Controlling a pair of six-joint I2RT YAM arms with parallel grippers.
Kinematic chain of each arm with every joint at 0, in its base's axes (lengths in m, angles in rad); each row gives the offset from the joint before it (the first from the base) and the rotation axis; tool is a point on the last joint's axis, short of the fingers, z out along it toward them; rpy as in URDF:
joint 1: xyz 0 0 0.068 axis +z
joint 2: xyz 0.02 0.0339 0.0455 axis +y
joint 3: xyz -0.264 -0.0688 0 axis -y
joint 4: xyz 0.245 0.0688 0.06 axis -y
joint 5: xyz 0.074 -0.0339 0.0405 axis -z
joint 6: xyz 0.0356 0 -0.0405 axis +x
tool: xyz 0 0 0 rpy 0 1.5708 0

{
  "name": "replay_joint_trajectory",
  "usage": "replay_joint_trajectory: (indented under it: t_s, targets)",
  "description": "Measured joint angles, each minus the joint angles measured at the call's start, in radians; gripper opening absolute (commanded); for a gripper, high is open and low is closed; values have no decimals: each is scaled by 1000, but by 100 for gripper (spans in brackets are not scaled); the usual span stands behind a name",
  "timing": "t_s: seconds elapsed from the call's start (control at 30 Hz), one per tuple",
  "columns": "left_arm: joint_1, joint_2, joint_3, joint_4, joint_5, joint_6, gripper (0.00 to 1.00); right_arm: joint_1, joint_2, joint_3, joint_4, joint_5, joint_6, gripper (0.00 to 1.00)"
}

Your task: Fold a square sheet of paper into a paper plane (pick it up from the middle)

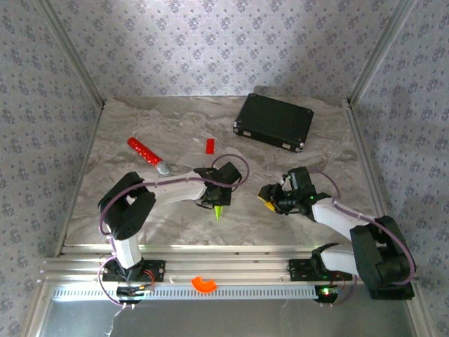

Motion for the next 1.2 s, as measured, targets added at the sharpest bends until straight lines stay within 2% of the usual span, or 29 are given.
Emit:
replay_joint_trajectory:
  t_s: [0.47, 0.97, 1.2]
  targets:
    - [0, 32, 0, -4, -5, 0, 18, 0, 10, 0, 2, 0, 0, 50]
    - [-49, 45, 0, -3, -93, -69, 41, 0, 16, 0, 19, 0, 4, 50]
    - [-71, 56, 13, -19, -140, -140, 42, 0, 17, 0, 22, 0, 4, 50]
